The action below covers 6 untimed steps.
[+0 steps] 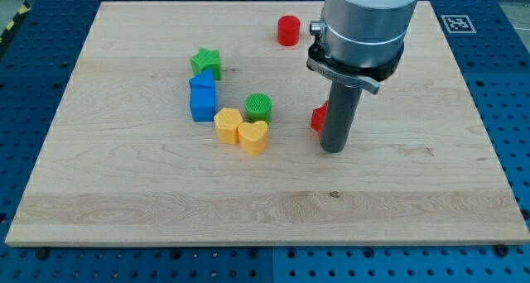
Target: Place the red star to parallel right of blue cube
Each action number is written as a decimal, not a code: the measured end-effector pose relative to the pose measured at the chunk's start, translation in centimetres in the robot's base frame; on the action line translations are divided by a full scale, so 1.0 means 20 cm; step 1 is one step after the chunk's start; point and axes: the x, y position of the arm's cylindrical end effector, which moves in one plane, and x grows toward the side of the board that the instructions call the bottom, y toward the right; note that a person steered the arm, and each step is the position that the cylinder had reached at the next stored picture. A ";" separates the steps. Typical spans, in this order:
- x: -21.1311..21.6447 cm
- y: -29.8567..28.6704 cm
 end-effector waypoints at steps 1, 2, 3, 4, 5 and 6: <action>0.00 -0.04; -0.05 -0.08; -0.12 -0.08; -0.13 -0.08; -0.14 -0.11; -0.20 -0.12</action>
